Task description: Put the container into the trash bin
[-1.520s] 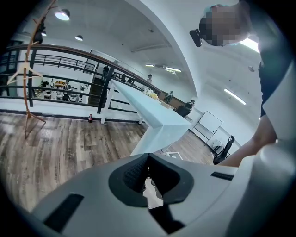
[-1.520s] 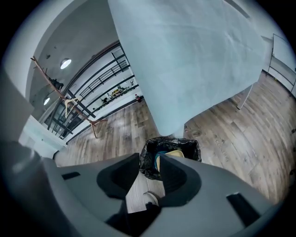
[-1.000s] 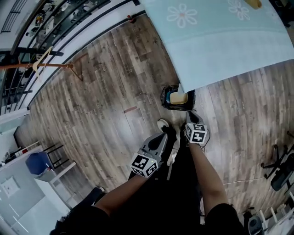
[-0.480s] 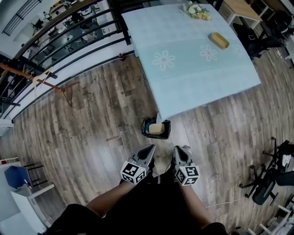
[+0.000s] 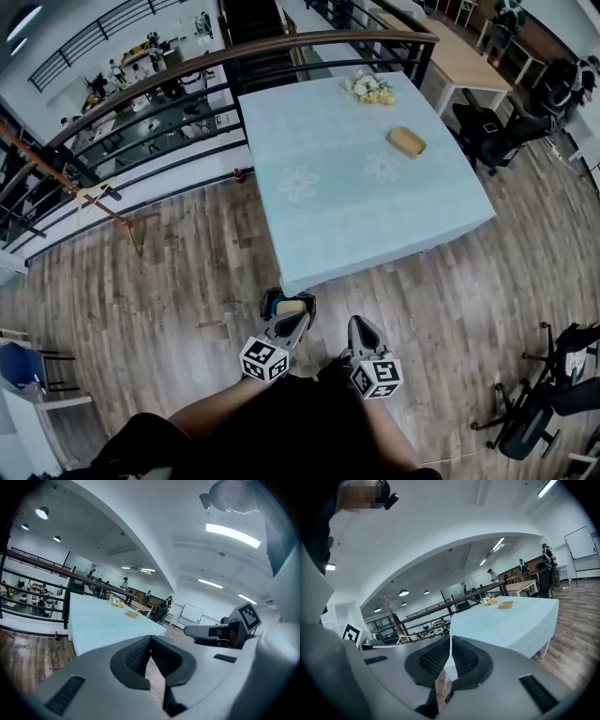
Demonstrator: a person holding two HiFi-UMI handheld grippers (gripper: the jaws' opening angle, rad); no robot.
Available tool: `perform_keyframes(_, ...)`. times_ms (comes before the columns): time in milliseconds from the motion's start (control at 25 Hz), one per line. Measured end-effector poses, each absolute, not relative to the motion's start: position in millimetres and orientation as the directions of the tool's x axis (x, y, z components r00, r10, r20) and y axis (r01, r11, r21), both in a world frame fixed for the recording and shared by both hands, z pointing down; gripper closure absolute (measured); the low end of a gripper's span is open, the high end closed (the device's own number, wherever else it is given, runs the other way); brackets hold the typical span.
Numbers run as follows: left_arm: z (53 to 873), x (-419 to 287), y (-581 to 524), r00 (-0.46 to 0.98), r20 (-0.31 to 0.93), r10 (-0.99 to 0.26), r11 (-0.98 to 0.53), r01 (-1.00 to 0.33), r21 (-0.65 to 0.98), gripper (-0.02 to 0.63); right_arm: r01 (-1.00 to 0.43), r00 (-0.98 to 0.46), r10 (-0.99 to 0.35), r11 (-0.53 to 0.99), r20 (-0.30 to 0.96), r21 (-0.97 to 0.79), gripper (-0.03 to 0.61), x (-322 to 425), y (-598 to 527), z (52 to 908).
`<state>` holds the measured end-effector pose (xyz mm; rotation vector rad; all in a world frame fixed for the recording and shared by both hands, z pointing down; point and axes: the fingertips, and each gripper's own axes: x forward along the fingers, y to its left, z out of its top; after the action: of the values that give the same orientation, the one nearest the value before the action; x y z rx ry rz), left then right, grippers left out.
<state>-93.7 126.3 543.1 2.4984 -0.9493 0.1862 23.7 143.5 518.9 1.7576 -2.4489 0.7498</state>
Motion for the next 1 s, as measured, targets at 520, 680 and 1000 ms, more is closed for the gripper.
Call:
perform_keyframes(520,523,88,90,0.707,0.288,-0.646,-0.643,-0.707,0.294,0.600,-0.878,-0.403,-0.874,0.287,0.270,-0.382,0.540,208,138,516)
perform_keyframes(680,525,136,88,0.743,0.299,-0.598,-0.683,-0.668,0.294,0.600,-0.898,-0.349,-0.877,0.212,0.330,-0.387,0.540,240,133,526)
perform_keyframes(1000,537,187,47,0.769,0.299,-0.566,-0.704,-0.639,0.310,0.600,-0.902,-0.333,-0.874,0.187,0.354,-0.388,0.540,266,90,524)
